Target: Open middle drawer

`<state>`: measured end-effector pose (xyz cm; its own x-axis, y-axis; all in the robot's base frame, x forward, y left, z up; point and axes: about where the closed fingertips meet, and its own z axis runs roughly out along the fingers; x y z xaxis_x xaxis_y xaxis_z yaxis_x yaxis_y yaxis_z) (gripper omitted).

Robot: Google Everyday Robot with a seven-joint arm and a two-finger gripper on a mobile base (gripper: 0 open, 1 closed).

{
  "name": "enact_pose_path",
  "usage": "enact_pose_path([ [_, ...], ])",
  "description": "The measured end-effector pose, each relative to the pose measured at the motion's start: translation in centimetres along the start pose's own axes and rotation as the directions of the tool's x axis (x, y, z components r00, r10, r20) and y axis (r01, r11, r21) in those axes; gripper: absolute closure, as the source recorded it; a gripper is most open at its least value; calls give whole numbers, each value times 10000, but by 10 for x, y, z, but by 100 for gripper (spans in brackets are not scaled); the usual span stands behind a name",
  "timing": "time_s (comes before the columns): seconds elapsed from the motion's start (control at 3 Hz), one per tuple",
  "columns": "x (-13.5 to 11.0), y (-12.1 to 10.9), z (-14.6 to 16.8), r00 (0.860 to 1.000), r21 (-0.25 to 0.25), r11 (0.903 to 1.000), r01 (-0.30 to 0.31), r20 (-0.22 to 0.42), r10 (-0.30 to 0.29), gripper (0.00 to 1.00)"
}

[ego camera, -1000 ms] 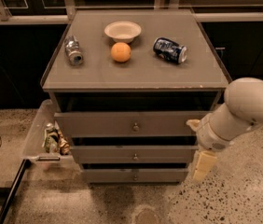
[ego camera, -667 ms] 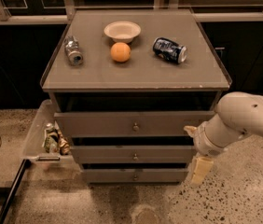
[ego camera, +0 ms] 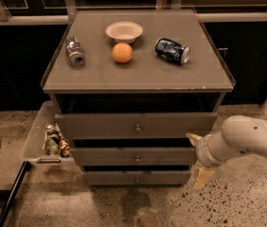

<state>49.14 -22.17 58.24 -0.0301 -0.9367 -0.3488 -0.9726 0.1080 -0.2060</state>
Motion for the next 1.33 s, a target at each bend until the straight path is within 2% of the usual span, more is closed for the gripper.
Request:
enact_pose_path([
  [0.33,18,-8,29,9992,674,9969,-395,85,390,0],
  [0.67,18,-8,29,9992,674,9969,-395,85,390,0],
  [1.0,17,-4,44,9998,721,9972,-188,60,184,0],
  [1.33,19,-5,75,9993,991,9948,216,279,-245,0],
])
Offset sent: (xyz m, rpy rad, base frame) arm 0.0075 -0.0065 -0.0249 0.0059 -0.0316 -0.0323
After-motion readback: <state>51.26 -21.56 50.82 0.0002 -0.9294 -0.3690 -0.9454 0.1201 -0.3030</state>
